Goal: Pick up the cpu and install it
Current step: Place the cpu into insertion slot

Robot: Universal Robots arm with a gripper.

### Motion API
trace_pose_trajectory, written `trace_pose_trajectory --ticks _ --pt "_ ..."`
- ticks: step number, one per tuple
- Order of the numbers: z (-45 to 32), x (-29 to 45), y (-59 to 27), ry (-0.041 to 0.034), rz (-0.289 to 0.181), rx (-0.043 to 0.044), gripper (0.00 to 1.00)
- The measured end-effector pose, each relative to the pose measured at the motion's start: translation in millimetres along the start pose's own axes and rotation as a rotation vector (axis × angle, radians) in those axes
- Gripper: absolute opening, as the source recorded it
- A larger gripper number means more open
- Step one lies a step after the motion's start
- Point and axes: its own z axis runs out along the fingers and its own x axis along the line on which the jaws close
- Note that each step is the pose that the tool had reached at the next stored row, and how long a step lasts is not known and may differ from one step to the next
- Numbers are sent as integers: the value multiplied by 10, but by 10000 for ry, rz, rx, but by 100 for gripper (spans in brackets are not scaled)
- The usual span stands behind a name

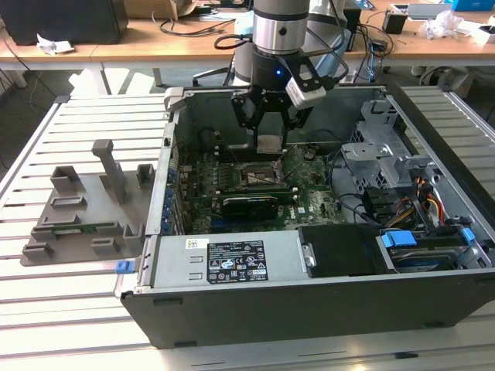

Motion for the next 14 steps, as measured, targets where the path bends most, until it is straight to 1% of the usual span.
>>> trace_pose_trajectory --ticks 2,9,10,12,14 --pt "0 0 0 16 341 1 55" --pt "1 0 0 59 1276 -1 55" --pt "1 0 0 74 1609 -4 55" --pt "1 0 0 96 2070 -6 55" --pt "1 0 0 109 2350 -10 55"
